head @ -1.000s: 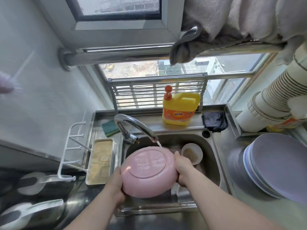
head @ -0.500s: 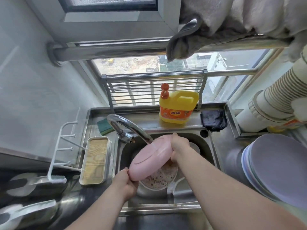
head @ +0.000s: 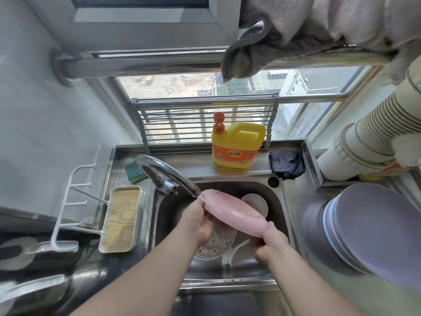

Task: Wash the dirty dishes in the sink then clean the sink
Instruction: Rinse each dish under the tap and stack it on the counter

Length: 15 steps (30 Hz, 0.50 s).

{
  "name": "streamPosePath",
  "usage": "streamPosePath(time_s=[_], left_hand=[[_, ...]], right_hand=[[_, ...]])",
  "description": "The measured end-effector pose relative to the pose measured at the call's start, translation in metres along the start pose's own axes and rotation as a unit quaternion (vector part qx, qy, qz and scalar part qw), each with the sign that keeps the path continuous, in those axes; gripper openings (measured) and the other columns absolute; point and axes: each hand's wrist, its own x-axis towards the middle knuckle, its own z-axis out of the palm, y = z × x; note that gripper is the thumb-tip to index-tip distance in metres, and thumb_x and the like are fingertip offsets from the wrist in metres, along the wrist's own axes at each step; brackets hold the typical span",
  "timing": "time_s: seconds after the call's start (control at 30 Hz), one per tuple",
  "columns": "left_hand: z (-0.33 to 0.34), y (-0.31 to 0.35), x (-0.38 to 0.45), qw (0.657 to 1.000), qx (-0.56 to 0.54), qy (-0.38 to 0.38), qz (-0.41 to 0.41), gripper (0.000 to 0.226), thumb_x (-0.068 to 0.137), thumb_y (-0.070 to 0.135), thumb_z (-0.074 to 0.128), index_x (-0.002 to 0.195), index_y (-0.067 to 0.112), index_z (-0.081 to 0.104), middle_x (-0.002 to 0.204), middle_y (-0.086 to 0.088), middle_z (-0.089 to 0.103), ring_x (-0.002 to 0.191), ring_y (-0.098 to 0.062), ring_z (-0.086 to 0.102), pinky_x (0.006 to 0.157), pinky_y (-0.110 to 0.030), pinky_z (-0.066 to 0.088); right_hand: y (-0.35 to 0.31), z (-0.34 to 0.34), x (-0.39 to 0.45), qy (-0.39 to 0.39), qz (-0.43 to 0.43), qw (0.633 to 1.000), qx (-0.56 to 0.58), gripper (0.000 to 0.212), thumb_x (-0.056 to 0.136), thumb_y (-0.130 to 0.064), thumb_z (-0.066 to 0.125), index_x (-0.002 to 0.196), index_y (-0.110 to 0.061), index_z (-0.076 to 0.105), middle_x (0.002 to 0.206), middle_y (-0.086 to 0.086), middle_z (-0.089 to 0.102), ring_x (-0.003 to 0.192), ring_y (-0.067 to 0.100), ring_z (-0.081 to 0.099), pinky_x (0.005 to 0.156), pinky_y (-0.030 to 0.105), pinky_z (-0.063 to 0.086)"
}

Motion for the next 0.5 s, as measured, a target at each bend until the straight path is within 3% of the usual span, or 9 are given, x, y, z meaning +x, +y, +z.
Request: streamPosePath(time_s=[0.07,0.13,0.23,0.3,0.37,0.43,0.5], left_hand=[[0.001,-0.001,0.000,1.000,-0.007,0.009,0.008,0.029,0.108,0.024,0.058,0.122,0.001,0.068,0.109,-0.020,0.077,0.101,-0.033,0.073,0.079,-0.046,0.063],[-0.001,0.002,-0.002,0.999,-0.040,0.015,0.009,0.036,0.109,0.027,0.055,0.126,-0.003,0.063,0.110,-0.021,0.072,0.100,-0.034,0.069,0.085,-0.047,0.061],[-0.010,0.009,-0.004,0.996,-0.082,0.017,-0.001,0.042,0.111,0.032,0.051,0.132,-0.003,0.059,0.119,-0.025,0.069,0.103,-0.036,0.070,0.075,-0.047,0.064],[-0.018,0.013,-0.004,0.994,-0.108,0.027,-0.003,0.046,0.112,0.034,0.047,0.136,-0.004,0.056,0.125,-0.028,0.068,0.108,-0.039,0.069,0.071,-0.048,0.064],[-0.027,0.018,-0.004,0.989,-0.138,0.047,-0.004,0.047,0.113,0.033,0.044,0.138,-0.006,0.054,0.116,-0.029,0.068,0.102,-0.039,0.069,0.072,-0.048,0.063],[-0.039,0.021,-0.003,0.984,-0.159,0.074,-0.020,0.044,0.113,0.029,0.045,0.140,-0.006,0.051,0.109,-0.028,0.067,0.094,-0.038,0.067,0.081,-0.047,0.059],[-0.053,0.022,-0.004,0.981,-0.154,0.096,-0.065,0.040,0.111,0.027,0.050,0.137,-0.003,0.049,0.108,-0.029,0.064,0.092,-0.040,0.066,0.077,-0.051,0.057]], right_hand=[[0.010,0.007,-0.012,-0.036,0.003,0.999,0.040,0.033,0.106,-0.033,0.062,0.125,-0.007,0.060,0.103,0.020,0.072,0.084,0.033,0.072,0.043,0.036,0.058],[0.016,0.020,-0.022,-0.073,0.001,0.996,0.049,0.031,0.107,-0.031,0.060,0.127,-0.007,0.059,0.108,0.024,0.071,0.085,0.037,0.073,0.048,0.041,0.060],[0.023,0.043,-0.037,-0.111,-0.011,0.993,0.022,0.026,0.109,-0.028,0.056,0.127,-0.009,0.059,0.100,0.023,0.072,0.072,0.036,0.076,0.056,0.046,0.058],[0.029,0.057,-0.047,-0.137,-0.018,0.990,-0.015,0.025,0.110,-0.028,0.054,0.125,-0.008,0.057,0.096,0.022,0.074,0.072,0.037,0.077,0.060,0.046,0.057],[0.037,0.067,-0.055,-0.155,-0.027,0.985,-0.066,0.025,0.110,-0.028,0.054,0.127,-0.010,0.054,0.106,0.023,0.073,0.087,0.039,0.075,0.066,0.048,0.058],[0.047,0.069,-0.058,-0.171,-0.065,0.974,-0.130,0.022,0.109,-0.026,0.055,0.127,-0.014,0.049,0.110,0.019,0.070,0.088,0.037,0.075,0.063,0.046,0.061],[0.054,0.064,-0.061,-0.206,-0.106,0.950,-0.208,0.022,0.110,-0.025,0.055,0.129,-0.019,0.047,0.115,0.015,0.068,0.084,0.033,0.078,0.060,0.041,0.063]])
